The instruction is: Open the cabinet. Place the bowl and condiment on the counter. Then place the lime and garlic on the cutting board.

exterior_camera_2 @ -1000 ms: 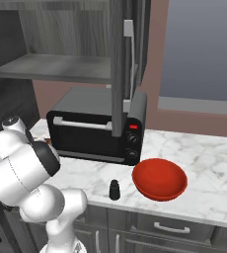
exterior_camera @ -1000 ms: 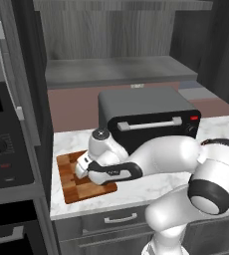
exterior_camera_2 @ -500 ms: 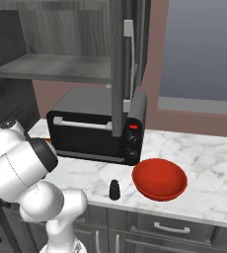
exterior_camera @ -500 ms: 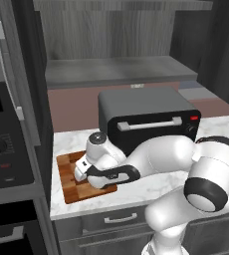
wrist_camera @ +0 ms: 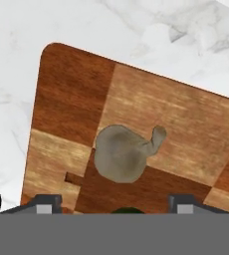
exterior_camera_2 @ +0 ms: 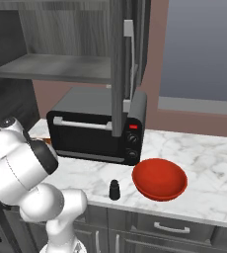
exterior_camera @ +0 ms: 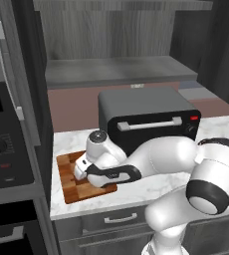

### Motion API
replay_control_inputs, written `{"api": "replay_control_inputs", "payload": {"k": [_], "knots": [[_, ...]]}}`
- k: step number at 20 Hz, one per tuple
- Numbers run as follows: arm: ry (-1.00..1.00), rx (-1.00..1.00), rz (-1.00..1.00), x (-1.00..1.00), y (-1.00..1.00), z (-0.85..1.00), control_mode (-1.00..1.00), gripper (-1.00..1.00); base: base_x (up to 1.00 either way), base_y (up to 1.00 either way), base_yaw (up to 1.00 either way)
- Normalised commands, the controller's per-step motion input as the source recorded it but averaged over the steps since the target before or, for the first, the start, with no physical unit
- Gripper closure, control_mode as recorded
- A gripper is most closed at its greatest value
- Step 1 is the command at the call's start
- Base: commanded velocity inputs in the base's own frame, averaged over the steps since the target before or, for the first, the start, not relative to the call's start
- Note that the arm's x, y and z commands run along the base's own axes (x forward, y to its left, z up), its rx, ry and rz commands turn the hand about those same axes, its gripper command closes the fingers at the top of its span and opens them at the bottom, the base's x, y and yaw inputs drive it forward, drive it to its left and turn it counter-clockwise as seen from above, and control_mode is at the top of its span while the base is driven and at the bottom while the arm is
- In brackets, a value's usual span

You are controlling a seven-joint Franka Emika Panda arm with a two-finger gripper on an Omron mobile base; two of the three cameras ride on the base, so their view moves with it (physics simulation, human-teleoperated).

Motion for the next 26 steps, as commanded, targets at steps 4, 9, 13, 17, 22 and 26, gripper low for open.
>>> {"api": "replay_control_inputs", "payload": {"k": [4, 9, 13, 17, 22, 26], "knots": [[0.00, 0.00, 0.00, 0.00, 0.00, 0.13, -1.00, -1.00, 0.00, 0.00, 0.00], [-0.05, 0.01, 0.00, -0.28, -0.17, 0.20, -1.00, -1.00, 0.00, 0.00, 0.00], [-0.26, 0.08, 0.00, -0.69, -0.48, 0.06, -1.00, -1.00, 0.00, 0.00, 0.00], [-0.32, 0.15, 0.00, -0.63, -0.50, 0.20, -1.00, -1.00, 0.00, 0.00, 0.00], [-0.31, 0.12, -0.01, -0.56, -0.30, 0.25, -1.00, -1.00, 0.00, 0.00, 0.00], [-0.32, 0.12, -0.01, -0.60, -0.25, 0.22, -1.00, -1.00, 0.00, 0.00, 0.00]]}}
